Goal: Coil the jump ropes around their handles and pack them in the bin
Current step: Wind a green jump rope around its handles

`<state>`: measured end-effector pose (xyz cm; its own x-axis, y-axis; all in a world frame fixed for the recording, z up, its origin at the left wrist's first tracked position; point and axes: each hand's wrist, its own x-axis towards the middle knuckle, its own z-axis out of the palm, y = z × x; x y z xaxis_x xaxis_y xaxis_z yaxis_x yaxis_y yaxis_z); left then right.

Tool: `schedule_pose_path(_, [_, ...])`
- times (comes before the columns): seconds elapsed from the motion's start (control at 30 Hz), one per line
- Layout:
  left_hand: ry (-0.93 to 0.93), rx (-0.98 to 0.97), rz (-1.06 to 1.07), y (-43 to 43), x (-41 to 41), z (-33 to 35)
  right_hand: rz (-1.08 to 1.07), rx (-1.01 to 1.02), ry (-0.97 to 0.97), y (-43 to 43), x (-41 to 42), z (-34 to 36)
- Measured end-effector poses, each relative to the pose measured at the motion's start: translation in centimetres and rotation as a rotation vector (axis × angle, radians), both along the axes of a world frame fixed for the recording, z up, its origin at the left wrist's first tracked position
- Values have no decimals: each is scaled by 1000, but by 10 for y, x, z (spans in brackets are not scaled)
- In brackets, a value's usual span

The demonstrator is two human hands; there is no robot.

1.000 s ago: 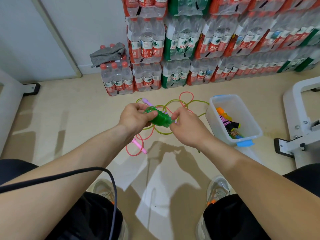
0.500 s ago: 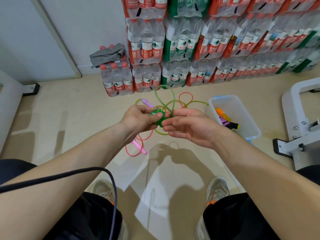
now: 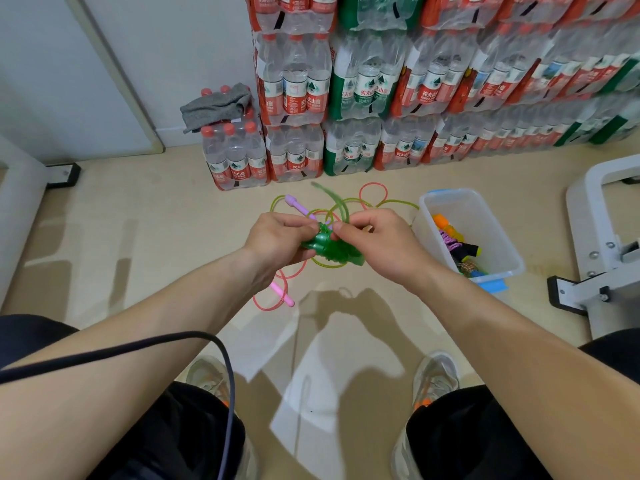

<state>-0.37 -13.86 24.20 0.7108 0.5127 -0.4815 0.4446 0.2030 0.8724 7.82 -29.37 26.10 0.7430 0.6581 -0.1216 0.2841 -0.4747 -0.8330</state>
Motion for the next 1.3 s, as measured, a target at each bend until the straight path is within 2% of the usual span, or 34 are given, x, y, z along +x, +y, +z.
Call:
schedule_pose_path(0.13, [19,53,-44,-6,-1,-3,-47,60,-88,2,3,-10])
schedule_pose_path(0.27, [31,91,-117,-11,-2,-6,-48,-24,-133,3,0,-9])
schedule_pose_path(0.43, [53,90,-173,-15,-3,-4,-128,154,186,9,-3,-12])
schedule_pose_path(0.5, [72,79,-213,-16,-3,-4,-186,179,226,11,-1,-11])
schedule_pose_path(0.6, [99,107,-291,-18,-3,-5,-151,227,260,9,1,-8])
schedule_pose_path(0.8, [46,-131,-302,-20,-4,2,-120,190,279,9,-1,-3])
schedule_pose_path(0.97, [8,-338,-242,-15,-5,14,-54,199,99,6,3,-3])
schedule_pose_path(1.17, [37,-349,-193,-10,-4,15,-88,278,145,5,5,-7])
schedule_pose_path(1.3, [45,-349,-163,-9,-4,14,-36,264,198,2,7,-7])
